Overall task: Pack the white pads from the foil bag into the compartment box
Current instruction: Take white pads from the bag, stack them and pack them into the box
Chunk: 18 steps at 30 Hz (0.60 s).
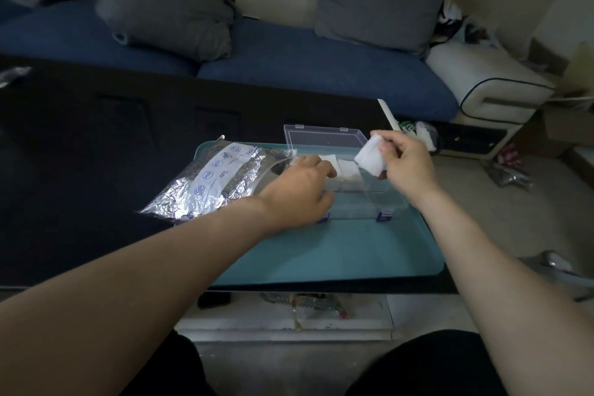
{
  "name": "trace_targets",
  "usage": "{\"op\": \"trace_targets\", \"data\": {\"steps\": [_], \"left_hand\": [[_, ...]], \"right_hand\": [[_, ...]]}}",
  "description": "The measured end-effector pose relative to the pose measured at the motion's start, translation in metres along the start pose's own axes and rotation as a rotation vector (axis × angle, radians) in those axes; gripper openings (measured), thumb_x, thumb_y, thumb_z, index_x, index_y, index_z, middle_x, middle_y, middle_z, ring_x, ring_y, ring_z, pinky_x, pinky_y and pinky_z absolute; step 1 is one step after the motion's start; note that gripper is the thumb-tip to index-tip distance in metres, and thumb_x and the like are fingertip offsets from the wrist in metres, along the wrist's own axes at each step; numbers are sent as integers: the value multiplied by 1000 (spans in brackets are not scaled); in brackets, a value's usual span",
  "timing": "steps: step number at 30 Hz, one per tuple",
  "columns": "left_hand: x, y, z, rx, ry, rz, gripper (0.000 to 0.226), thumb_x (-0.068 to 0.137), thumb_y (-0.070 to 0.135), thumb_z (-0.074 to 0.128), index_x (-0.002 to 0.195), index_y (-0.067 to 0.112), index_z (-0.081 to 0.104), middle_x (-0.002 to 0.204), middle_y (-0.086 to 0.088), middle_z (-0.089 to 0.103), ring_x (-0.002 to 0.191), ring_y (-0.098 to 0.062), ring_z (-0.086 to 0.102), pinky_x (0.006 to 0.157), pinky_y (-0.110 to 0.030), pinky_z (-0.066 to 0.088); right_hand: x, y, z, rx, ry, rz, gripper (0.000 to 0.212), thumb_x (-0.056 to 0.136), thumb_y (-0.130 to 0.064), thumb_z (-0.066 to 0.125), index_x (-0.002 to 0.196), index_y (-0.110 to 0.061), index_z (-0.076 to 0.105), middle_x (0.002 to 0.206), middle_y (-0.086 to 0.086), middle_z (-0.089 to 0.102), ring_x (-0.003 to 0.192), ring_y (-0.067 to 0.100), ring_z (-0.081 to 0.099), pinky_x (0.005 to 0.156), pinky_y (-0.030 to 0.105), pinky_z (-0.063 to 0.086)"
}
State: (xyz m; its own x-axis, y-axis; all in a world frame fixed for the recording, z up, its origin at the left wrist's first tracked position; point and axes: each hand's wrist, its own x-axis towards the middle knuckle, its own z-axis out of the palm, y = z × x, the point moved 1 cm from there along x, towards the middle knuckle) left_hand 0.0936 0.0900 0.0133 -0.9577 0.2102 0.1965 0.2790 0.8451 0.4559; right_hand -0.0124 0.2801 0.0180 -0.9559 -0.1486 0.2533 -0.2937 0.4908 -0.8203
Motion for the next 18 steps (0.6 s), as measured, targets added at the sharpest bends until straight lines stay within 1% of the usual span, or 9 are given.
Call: {"op": "trace_targets", "data": {"steps": [1, 3, 5, 6, 9, 11, 13, 15, 18], "left_hand": [[4, -1, 6, 101, -32, 9, 45, 97, 28, 52, 135, 4, 49, 135, -13, 48, 130, -28, 39, 111, -35, 30], [9, -1, 15, 272, -117, 0, 57, 101, 39, 43, 144, 2, 36, 151, -15, 33, 143, -29, 22, 118, -41, 16], [12, -2, 24, 347, -205, -7, 64, 103, 45, 34, 150, 2, 26, 158, -14, 24, 148, -27, 12, 121, -43, 6], [13, -3, 27, 360, -237, -12, 66, 103, 47, 31, 150, 2, 25, 157, -15, 24, 148, -27, 12, 121, -43, 5], [18, -4, 32, 344, -275, -31, 67, 102, 51, 29, 148, 1, 27, 153, -17, 29, 145, -29, 20, 121, -46, 9], [20, -4, 34, 365, -282, -21, 68, 101, 52, 32, 145, 1, 29, 150, -17, 33, 142, -31, 24, 120, -46, 13], [19, -4, 36, 381, -276, -3, 67, 99, 51, 36, 145, 1, 28, 148, -18, 33, 140, -32, 26, 119, -46, 15], [18, -6, 38, 385, -262, 9, 68, 98, 48, 40, 145, 1, 25, 149, -18, 32, 140, -32, 25, 119, -45, 15], [17, -8, 39, 384, -241, 24, 69, 96, 47, 44, 146, 2, 24, 148, -17, 31, 141, -32, 24, 119, -44, 14]], "right_hand": [[3, 4, 5, -65, 20, -10, 29, 103, -9, 49, 124, -19, 67, 114, -1, 63, 108, 22, 61, 84, 46, 60], [8, 7, 17, -164, 9, -3, 33, 103, -9, 46, 132, -15, 60, 116, 4, 62, 110, 22, 58, 96, 40, 50], [13, 8, 26, -221, -48, 53, 38, 104, -7, 41, 140, -16, 49, 127, 11, 58, 110, 23, 55, 90, 28, 41], [14, 7, 30, -243, -89, 79, 42, 103, -5, 40, 142, -18, 44, 131, 11, 56, 107, 20, 53, 86, 26, 38], [17, 7, 39, -340, -222, 148, 55, 97, 1, 45, 147, -20, 35, 132, 12, 55, 99, 17, 51, 84, 26, 37], [20, 6, 43, -418, -278, 171, 57, 97, 1, 48, 149, -16, 32, 133, 13, 53, 104, 22, 53, 84, 24, 35], [22, 5, 45, -430, -248, 186, 52, 99, -4, 50, 148, -13, 34, 135, 14, 54, 111, 26, 55, 86, 25, 35], [23, 7, 45, -380, -165, 215, 44, 100, -10, 54, 142, -11, 41, 131, 14, 58, 110, 26, 58, 84, 24, 37], [25, 12, 41, -274, -60, 262, 25, 94, -13, 62, 119, -13, 59, 122, 9, 65, 109, 22, 62, 81, 21, 39]]}}
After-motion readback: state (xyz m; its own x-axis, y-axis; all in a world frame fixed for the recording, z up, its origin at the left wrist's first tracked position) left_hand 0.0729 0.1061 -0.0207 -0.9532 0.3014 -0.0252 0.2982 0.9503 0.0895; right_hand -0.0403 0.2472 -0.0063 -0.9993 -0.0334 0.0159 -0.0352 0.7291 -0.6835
